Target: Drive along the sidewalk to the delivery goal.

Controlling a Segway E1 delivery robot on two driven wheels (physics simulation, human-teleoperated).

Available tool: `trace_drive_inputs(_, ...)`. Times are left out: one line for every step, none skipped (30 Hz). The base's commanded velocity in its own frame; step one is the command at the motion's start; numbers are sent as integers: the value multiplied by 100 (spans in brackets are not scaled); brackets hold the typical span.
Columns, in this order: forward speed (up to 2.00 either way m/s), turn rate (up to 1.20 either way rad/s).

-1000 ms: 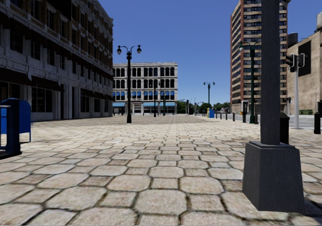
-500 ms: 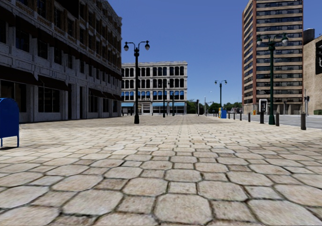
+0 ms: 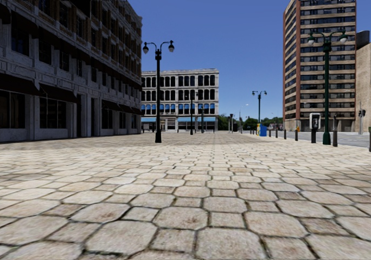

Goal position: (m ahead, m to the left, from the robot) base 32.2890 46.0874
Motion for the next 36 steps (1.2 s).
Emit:
trace_drive_inputs(173,14)
trace_drive_inputs(173,14)
trace_drive_inputs(174,14)
trace_drive_inputs(174,14)
trace_drive_inputs(174,18)
trace_drive_inputs(174,18)
trace_drive_inputs(174,22)
trace_drive_inputs(174,23)
trace_drive_inputs(174,24)
trace_drive_inputs(174,24)
trace_drive_inputs(174,25)
trace_drive_inputs(174,26)
trace_drive_inputs(174,26)
trace_drive_inputs(174,27)
trace_drive_inputs(174,27)
trace_drive_inputs(177,30)
trace_drive_inputs(177,30)
trace_drive_inputs(200,33)
trace_drive_inputs(200,35)
trace_drive_inputs(200,36)
trace_drive_inputs(200,36)
trace_drive_inputs(200,38)
trace_drive_inputs(200,43)
trace_drive_inputs(200,43)
trace_drive_inputs(200,45)
trace_drive_inputs(200,46)
trace_drive_inputs(200,46)
trace_drive_inputs(200,46)
trace_drive_inputs(200,46)
trace_drive_inputs(200,47)
trace_drive_inputs(200,47)
trace_drive_inputs(200,47)
trace_drive_inputs(200,48)
trace_drive_inputs(200,48)
trace_drive_inputs(200,48)
trace_drive_inputs(200,49)
